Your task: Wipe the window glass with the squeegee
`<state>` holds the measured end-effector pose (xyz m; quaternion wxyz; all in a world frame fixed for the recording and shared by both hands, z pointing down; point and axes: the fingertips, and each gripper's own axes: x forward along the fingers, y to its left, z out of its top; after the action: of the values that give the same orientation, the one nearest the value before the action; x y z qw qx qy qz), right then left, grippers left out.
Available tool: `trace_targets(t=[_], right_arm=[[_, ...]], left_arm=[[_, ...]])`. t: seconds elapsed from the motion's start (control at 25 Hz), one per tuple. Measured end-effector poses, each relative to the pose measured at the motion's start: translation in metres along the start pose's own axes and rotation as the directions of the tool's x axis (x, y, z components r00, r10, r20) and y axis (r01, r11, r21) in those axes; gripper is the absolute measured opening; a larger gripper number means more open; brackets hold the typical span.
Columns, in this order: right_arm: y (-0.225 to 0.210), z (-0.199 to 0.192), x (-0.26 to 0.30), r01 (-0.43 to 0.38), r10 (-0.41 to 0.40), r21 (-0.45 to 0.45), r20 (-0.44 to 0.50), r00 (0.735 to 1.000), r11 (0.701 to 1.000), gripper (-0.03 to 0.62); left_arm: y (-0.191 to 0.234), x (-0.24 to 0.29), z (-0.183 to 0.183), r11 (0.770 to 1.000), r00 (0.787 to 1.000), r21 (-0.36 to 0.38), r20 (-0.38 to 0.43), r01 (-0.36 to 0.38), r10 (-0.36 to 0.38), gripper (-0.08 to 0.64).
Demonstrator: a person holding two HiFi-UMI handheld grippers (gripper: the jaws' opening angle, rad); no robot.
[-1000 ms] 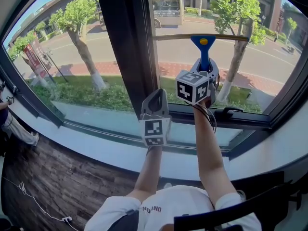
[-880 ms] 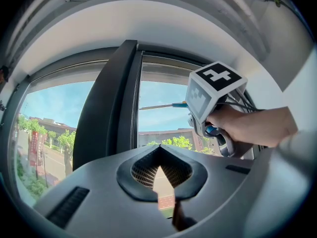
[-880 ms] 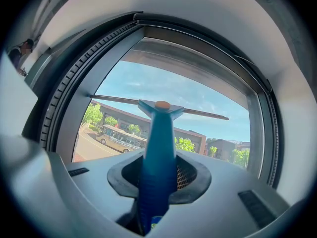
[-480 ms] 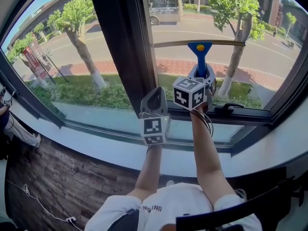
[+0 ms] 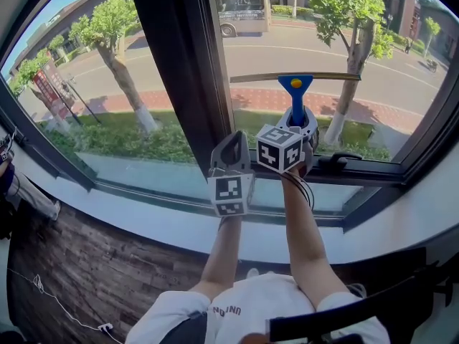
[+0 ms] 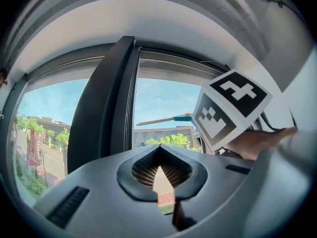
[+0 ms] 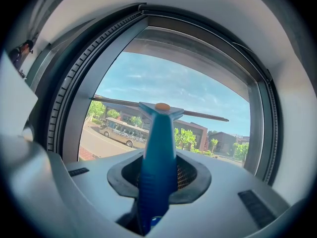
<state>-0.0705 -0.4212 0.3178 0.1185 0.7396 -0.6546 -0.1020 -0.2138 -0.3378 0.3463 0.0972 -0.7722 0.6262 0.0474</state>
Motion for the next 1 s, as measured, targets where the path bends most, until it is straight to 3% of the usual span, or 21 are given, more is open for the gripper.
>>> trace_targets(t=[1.0], right_arm=[[0.017, -0.053, -0.006, -0.035, 0.033, -0.018, -0.103, 0.994, 0.999, 0.104]], left_arm=[[0.002, 0.004, -0.011, 1.0, 1.0, -0.01, -0.02, -0.006, 0.006, 0.003]])
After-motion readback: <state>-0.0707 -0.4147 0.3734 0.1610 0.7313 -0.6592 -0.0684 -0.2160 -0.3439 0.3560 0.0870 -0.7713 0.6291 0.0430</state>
